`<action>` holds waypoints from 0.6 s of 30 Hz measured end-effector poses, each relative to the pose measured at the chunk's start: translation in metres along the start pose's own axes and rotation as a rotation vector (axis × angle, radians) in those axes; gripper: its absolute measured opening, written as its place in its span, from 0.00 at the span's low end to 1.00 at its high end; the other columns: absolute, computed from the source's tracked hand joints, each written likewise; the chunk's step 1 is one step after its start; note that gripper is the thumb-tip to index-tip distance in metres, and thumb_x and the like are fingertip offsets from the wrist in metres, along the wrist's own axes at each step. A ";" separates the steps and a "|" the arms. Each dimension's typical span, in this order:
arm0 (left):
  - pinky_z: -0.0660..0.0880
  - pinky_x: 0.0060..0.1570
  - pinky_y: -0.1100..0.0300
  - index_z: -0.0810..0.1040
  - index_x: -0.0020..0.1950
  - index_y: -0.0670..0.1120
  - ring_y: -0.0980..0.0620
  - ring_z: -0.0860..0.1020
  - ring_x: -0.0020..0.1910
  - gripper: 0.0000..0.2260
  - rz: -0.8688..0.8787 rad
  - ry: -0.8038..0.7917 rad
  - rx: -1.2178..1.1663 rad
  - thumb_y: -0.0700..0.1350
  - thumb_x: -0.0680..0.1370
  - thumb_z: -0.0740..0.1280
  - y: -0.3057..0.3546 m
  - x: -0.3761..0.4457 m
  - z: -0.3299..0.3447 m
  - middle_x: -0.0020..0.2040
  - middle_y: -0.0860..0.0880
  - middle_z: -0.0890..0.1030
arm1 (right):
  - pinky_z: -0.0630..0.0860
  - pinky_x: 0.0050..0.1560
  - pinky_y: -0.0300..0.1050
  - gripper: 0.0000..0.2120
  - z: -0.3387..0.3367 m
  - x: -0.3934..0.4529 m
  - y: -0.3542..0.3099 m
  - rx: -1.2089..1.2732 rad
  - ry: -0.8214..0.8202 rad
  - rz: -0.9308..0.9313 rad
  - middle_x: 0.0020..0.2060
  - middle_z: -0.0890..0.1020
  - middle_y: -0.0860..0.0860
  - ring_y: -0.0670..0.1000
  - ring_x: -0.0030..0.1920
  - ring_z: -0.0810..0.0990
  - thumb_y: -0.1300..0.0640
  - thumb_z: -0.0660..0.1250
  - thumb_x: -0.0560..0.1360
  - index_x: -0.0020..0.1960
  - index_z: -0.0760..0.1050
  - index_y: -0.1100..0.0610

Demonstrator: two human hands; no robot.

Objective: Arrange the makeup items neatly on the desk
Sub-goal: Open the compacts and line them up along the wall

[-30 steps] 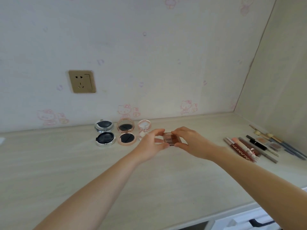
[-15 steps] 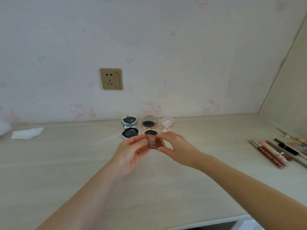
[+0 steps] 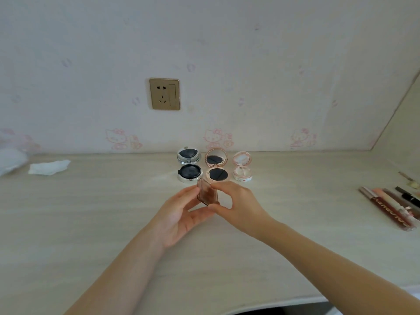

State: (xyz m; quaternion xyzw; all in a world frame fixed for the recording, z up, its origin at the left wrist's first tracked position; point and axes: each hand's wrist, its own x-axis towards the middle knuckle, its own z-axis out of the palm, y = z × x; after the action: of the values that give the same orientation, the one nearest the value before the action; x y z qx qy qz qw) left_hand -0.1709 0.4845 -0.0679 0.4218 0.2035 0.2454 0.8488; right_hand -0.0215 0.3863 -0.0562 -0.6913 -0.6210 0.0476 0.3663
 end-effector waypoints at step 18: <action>0.79 0.50 0.48 0.80 0.60 0.39 0.38 0.81 0.49 0.16 -0.022 -0.011 0.056 0.44 0.73 0.68 0.002 -0.004 -0.001 0.58 0.37 0.80 | 0.74 0.51 0.33 0.22 -0.023 0.017 -0.011 0.116 -0.241 0.030 0.46 0.81 0.41 0.37 0.52 0.78 0.53 0.76 0.66 0.57 0.76 0.45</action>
State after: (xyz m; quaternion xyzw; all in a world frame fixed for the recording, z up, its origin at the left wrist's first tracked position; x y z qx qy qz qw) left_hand -0.1749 0.4839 -0.0661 0.4446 0.2102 0.2280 0.8403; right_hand -0.0152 0.3906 -0.0271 -0.6674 -0.6462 0.1716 0.3279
